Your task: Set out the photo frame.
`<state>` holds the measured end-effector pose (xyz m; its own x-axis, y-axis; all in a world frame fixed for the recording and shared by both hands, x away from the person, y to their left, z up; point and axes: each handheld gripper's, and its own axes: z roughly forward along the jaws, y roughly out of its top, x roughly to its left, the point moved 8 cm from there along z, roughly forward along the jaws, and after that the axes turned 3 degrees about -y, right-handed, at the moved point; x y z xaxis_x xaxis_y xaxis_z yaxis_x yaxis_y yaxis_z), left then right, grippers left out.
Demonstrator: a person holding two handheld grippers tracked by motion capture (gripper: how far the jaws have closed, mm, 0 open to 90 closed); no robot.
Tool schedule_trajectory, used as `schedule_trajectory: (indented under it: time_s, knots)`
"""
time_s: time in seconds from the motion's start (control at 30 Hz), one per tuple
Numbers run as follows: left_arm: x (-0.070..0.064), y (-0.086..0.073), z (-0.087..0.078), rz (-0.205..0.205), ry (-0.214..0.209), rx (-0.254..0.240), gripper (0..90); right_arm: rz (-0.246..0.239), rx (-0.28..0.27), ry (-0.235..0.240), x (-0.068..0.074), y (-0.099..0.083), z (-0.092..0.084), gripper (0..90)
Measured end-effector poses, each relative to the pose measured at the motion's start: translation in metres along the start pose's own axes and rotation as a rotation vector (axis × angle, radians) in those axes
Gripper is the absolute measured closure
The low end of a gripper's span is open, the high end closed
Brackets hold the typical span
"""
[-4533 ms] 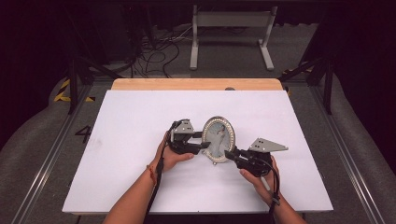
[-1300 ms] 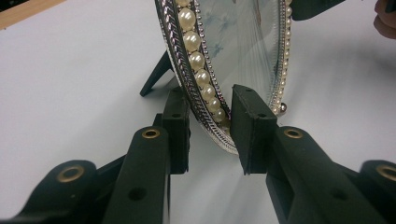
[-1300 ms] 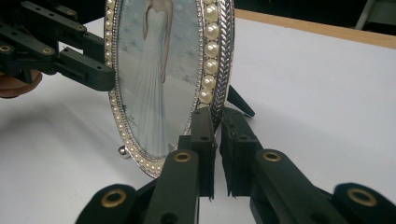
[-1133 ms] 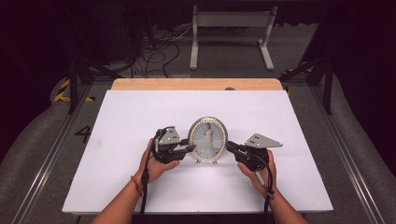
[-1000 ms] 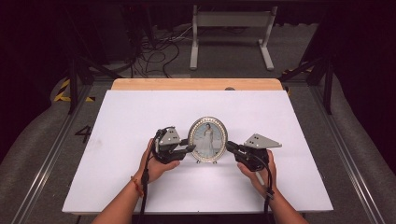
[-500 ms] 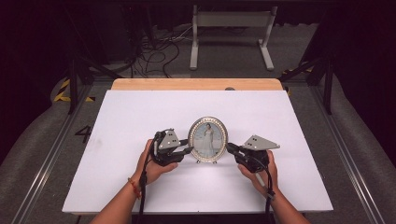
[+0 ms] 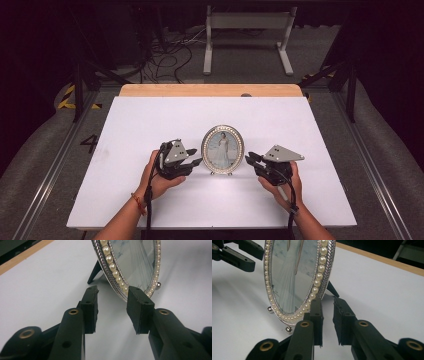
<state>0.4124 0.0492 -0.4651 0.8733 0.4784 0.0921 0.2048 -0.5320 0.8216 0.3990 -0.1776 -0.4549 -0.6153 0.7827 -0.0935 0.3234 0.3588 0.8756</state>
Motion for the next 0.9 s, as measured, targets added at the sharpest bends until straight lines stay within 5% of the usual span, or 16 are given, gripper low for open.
schedule_trajectory:
  time_s: [0.53, 0.9]
  knots:
    - [0.004, -0.017, -0.015, 0.010, 0.050, 0.027, 57.0, -0.055, 0.032, -0.036, -0.004, -0.009, -0.007, 65.6]
    - [0.008, -0.033, -0.027, 0.005, 0.099, 0.040, 39.0, -0.139, 0.073, -0.071, -0.007, -0.023, -0.010, 47.3]
